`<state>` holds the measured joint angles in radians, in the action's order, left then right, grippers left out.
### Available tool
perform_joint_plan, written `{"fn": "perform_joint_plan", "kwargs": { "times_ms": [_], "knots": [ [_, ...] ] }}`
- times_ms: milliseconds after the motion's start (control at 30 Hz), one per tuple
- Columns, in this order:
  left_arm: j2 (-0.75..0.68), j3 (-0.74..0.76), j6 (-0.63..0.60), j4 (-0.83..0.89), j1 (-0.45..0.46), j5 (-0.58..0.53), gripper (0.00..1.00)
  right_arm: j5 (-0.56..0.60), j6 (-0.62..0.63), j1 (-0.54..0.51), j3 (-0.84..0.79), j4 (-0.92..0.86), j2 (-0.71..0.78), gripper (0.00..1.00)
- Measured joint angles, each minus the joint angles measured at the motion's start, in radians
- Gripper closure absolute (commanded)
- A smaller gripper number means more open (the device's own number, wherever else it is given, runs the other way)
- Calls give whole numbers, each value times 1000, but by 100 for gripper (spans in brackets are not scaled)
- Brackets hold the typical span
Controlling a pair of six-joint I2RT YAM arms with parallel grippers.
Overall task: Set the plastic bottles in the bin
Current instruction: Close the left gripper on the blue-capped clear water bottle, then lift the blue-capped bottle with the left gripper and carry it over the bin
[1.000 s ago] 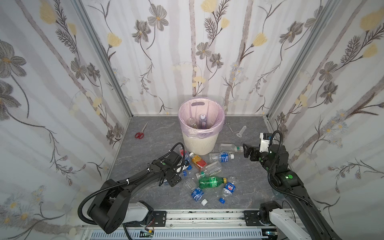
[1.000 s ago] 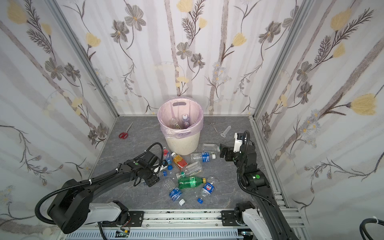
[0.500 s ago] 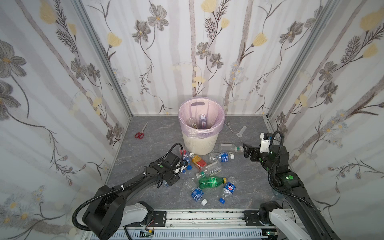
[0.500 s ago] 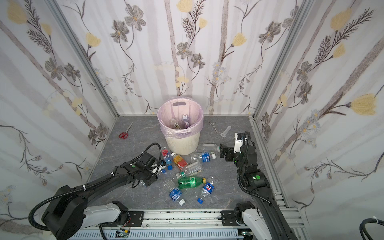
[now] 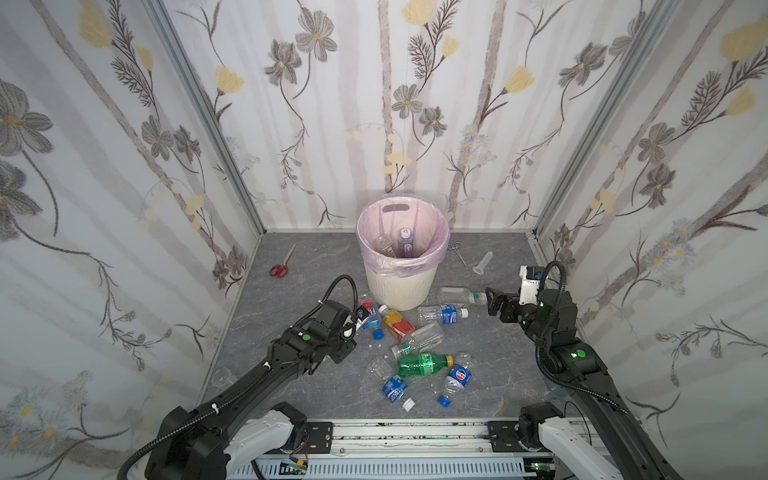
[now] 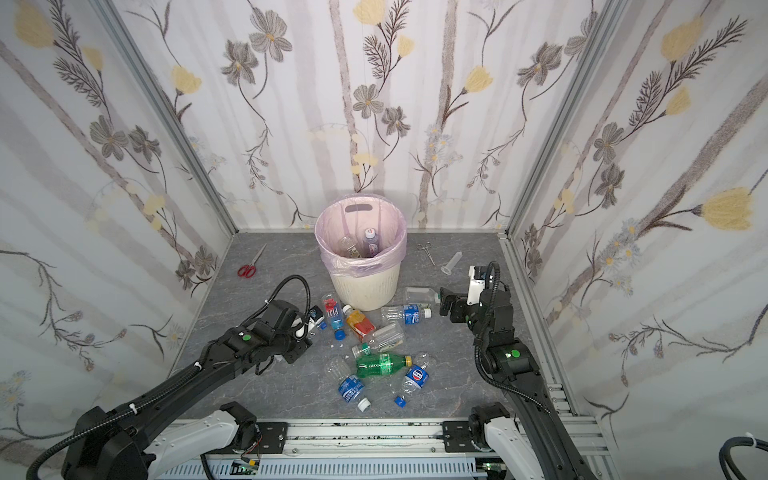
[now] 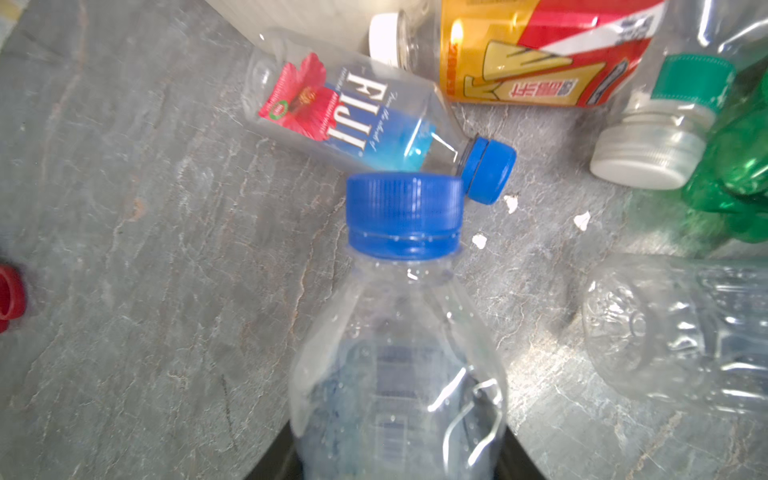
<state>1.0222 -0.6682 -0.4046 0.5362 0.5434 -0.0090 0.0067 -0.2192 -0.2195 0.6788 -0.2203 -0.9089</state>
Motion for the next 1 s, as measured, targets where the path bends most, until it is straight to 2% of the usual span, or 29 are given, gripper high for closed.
{"fn": "perform_joint_plan", "kwargs": {
  "times_ms": [267,467,667,1000],
  "knots": [
    [-99,-68,49,0,-60,34,51,0,0,0,3,-2,-9,1],
    [-117,-160,94,-1,-90,66,50,0,0,0,18,-4,-16,1],
    [-86,-300,148,-1,-106,117,45,-2,0,0,47,-11,-35,1],
    [20,-574,242,-4,-107,217,45,-8,3,-1,78,-62,-60,1]
  ]
}}
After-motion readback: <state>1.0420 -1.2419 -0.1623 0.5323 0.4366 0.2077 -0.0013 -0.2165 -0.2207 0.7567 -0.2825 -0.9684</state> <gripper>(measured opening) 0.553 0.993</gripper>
